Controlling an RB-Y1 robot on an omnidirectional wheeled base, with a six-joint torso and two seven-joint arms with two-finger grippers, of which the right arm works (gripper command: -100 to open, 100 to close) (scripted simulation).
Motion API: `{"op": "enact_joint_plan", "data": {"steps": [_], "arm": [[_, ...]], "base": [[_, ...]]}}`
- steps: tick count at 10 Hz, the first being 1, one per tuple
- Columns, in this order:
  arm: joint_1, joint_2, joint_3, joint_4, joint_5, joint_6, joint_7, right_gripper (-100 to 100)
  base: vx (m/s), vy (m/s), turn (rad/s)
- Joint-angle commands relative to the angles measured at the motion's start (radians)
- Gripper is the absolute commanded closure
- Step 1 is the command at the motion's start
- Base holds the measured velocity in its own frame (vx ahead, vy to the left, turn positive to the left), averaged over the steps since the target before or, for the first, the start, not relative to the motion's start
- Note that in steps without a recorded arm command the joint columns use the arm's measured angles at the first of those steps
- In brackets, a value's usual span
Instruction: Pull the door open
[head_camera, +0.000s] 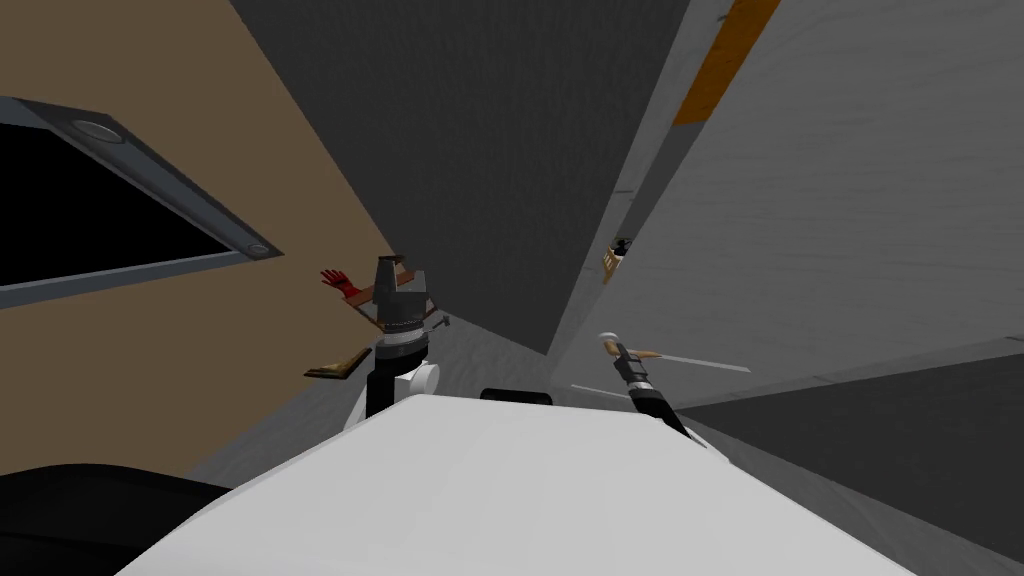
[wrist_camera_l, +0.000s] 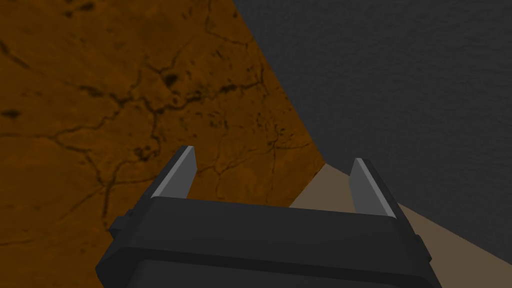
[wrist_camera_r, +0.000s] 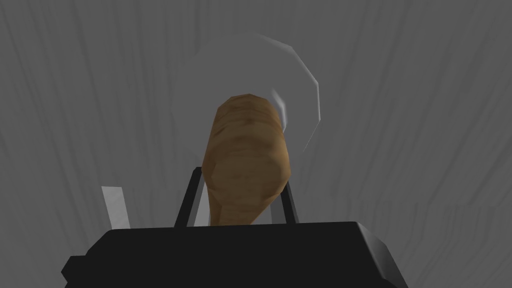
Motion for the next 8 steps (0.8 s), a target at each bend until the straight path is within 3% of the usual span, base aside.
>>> {"op": "enact_joint_plan", "data": {"steps": [1, 6, 7, 8], "arm": [[0.018, -0.019, 0.025, 0.002, -0.006, -0.035, -0.011, 100], [0.067, -0.076, 0.085, -0.004, -0.027, -0.118, -0.041, 100], [0.073, -0.083, 0.094, -0.005, -0.03, -0.129, -0.045, 100], [0.066, -0.073, 0.092, -0.005, -0.027, -0.115, -0.042, 100]], "base": [[-0.249, -0.082, 0.182], [-0.213, -0.067, 0.155], [-0.202, -0.065, 0.119], [-0.086, -0.022, 0.027]]}}
